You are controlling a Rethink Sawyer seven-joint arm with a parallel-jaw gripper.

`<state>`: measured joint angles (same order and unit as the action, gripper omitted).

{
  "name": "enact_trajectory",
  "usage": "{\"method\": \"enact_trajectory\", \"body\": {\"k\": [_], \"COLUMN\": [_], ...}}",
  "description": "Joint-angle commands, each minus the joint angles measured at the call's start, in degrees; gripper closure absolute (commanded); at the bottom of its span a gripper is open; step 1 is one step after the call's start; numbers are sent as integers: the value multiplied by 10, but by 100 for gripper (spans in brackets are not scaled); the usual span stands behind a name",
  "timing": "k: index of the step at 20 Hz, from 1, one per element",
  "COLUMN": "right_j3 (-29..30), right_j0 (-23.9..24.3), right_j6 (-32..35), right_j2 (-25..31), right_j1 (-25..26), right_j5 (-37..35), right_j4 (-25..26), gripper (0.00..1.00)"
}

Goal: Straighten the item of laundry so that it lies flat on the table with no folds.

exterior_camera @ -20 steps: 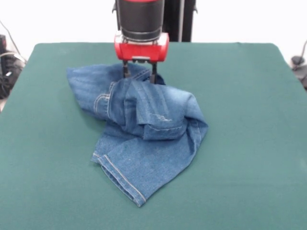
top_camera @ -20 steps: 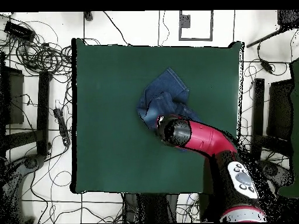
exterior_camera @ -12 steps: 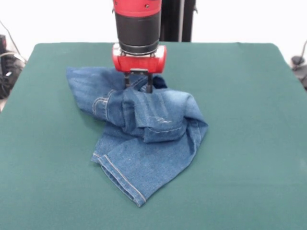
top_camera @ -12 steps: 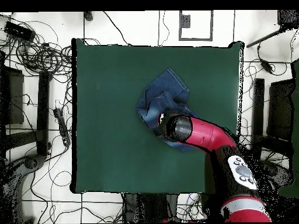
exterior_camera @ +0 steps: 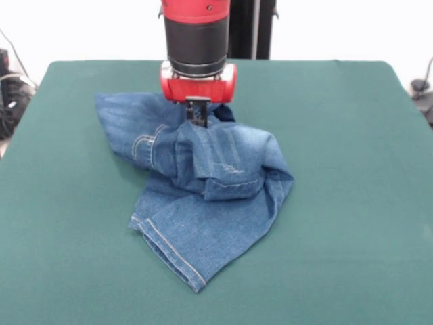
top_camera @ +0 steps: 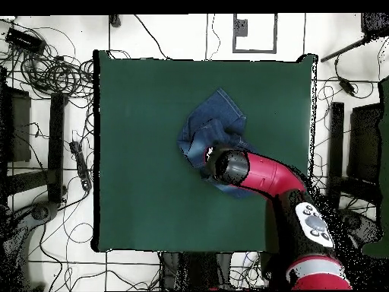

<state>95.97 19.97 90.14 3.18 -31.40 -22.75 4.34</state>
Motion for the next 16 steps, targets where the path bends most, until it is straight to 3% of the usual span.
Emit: {"method": "enact_trajectory", "body": {"k": [1, 4, 10, 16], "right_j3": [45, 73, 101, 113], "right_j0": [-25, -27, -68, -91], "right_j6": [87, 86, 101, 117], "right_j2": [42, 45, 1, -22], "right_j1": [-40, -90, -213, -247], "right_j5": [-10, -31, -161, -194], "right_j4": [-15, -22, -39, -47], "gripper": [100, 100, 100, 100]}}
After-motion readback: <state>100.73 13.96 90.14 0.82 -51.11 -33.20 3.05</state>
